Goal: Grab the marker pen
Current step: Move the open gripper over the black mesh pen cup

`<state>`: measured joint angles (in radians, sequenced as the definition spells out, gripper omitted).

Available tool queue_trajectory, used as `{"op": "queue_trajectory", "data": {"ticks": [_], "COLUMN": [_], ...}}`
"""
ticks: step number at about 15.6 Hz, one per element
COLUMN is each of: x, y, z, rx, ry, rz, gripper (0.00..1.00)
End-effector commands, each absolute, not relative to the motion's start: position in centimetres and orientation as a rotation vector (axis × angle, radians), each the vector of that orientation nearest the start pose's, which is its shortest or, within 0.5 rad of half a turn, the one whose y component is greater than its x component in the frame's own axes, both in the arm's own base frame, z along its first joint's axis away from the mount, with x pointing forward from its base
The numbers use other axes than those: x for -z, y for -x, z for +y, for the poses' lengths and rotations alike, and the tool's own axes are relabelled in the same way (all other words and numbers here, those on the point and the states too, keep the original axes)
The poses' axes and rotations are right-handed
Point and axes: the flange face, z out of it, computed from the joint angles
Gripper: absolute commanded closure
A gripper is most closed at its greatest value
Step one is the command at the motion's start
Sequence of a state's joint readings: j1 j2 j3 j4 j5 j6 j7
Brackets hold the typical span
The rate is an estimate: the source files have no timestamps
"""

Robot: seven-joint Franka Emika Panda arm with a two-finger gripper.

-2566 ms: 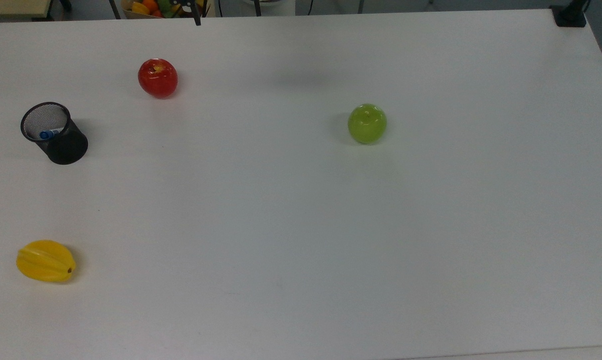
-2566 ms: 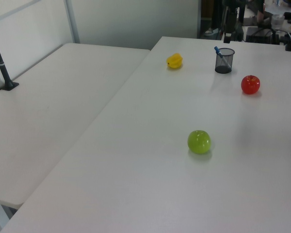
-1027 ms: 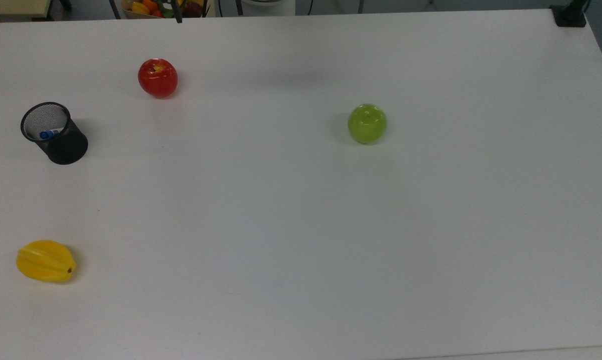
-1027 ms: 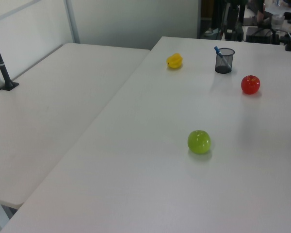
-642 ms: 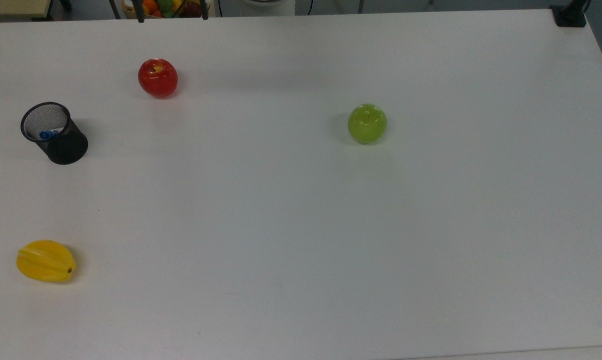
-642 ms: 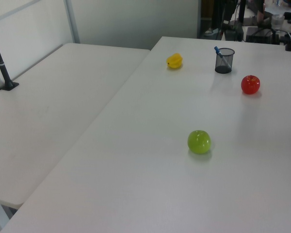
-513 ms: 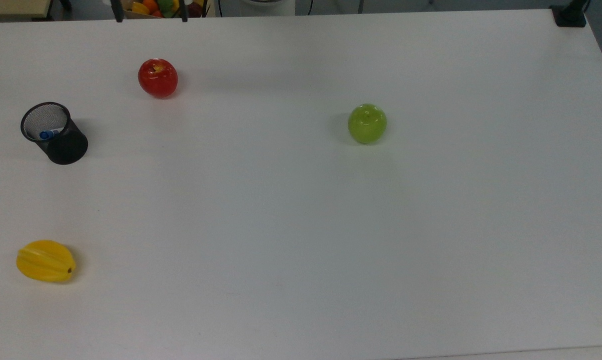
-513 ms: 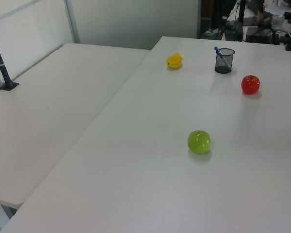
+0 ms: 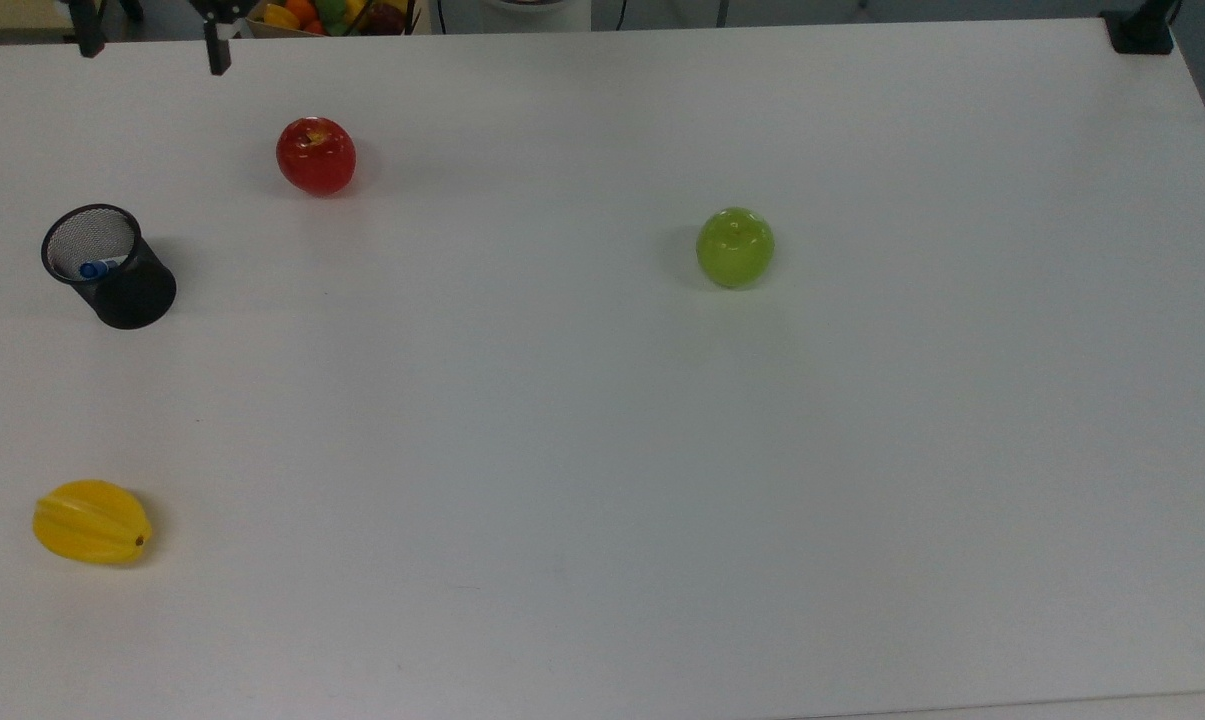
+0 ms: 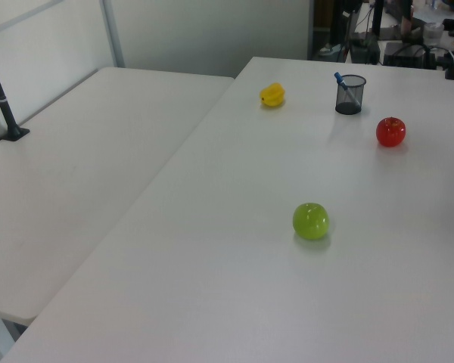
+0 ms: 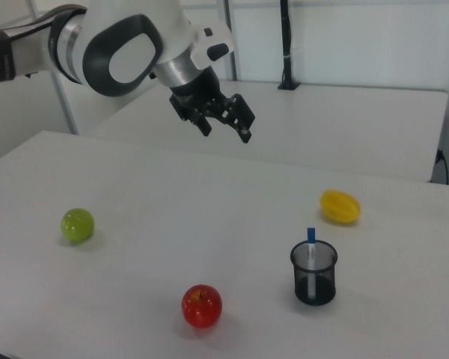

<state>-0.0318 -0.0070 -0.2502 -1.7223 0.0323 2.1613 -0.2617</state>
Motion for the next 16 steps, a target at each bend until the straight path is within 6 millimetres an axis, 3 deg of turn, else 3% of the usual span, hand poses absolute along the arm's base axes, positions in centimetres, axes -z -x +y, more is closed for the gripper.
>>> {"op": "queue_trajectory", "data": {"ticks": [1,7,12,16], "x": [-59.0,-54.4,-50.7,-48.3], "y": [-58.8,-60.6,-61.6,-61.9], "z": [-18.9,-22.1,-23.6,-24.9], "rx": [0.795,0.85,0.803,0.771], "ry": [3.181,3.214,3.254,3.284], "rz": [0.083,0.154,0.142,0.107], "gripper": [0.05,0.36,0.46,0.48]}}
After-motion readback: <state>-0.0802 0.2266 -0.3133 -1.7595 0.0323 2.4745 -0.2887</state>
